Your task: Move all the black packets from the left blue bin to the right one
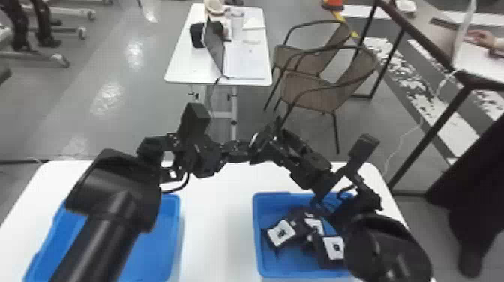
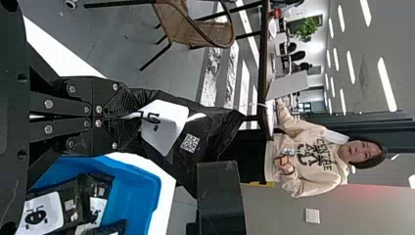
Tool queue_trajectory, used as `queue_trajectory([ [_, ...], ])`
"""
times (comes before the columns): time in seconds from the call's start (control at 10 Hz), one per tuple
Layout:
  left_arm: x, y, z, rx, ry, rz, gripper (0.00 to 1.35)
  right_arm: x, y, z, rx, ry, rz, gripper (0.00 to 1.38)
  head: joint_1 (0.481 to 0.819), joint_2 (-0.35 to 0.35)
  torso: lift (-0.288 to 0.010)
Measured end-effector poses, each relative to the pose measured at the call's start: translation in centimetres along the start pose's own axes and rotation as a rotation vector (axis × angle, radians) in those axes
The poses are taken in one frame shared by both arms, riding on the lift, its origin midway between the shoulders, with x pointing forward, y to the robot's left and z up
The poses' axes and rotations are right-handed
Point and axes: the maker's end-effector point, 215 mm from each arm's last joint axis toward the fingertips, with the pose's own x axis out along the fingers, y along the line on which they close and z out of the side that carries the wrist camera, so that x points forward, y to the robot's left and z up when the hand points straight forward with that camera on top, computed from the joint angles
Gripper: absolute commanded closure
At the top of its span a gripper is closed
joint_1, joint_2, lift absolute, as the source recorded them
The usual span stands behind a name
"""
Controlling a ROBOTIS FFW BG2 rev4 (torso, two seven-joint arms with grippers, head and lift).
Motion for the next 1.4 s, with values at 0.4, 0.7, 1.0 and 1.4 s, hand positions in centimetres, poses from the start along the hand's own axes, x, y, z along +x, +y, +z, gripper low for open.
queue_trajectory([
  [0.4,0.7,-0.9,0.6,-0.007,-0.017,-0.023,1.21,0.3,-1.1,-0.8,0.006,0.009,-0.056,1.16,0.695,-0.120,0.000],
  [0.7,0.4,-0.5,0.9,-0.020,-0.037,-0.011,1.20,-0.4,-1.7,-0.6,0.012,-0.014,-0.097,1.28,0.695,-0.127,0.000],
  [1.0,-0.5,0.7,0.8,-0.047,-0.072,0.044,0.30,-1.0,-2.0,-0.3,0.033,-0.051,-0.113,1.28,0.695,-0.121,0.000],
  [1.4,-6.7,3.7,-0.7,-0.104,-0.126,0.228,0.00,-4.4,-5.2,0.2,0.056,-0.099,-0.204,1.28,0.695,-0.098,0.000],
])
